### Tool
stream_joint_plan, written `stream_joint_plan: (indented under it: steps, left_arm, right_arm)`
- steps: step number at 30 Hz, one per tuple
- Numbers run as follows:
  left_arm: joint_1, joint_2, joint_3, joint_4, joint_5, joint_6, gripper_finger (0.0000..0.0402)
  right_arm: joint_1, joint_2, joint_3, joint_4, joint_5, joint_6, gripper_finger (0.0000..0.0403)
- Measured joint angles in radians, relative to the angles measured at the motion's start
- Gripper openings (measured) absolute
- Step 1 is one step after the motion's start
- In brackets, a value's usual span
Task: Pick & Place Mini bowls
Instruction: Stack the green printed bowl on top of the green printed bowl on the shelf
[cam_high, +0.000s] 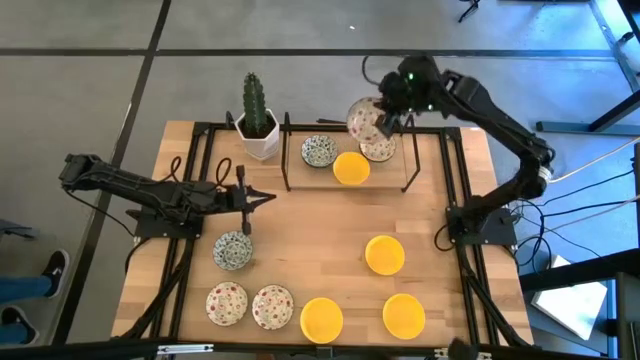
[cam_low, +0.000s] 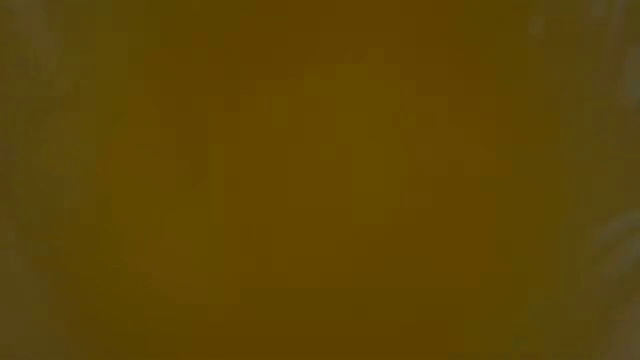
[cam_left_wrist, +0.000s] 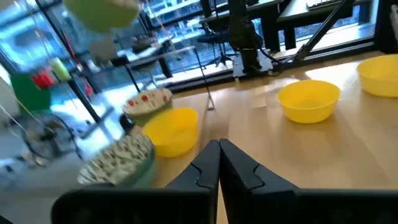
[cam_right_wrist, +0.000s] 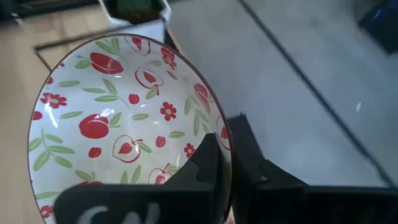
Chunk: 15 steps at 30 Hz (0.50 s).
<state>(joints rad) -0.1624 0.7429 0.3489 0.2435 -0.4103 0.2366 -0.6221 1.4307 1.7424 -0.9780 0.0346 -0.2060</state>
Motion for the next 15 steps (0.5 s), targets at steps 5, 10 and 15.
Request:
stream_joint_plan:
  steps: [5, 10, 15]
  left_arm:
    - [0.008, 0.000, 0.000, 0.072, -0.013, 0.131, 0.0003]
    - [0.008, 0.000, 0.000, 0.074, -0.014, 0.143, 0.0003]
    - [0.008, 0.000, 0.000, 0.065, -0.014, 0.123, 0.0003]
  right_arm:
    - [-0.141, 0.089, 0.002, -0.057, -0.129, -0.012, 0.0015]
    - [-0.160, 0.193, 0.001, -0.110, -0.210, -0.049, 0.0015]
    - [-0.160, 0.275, 0.000, -0.191, -0.231, -0.097, 0.0015]
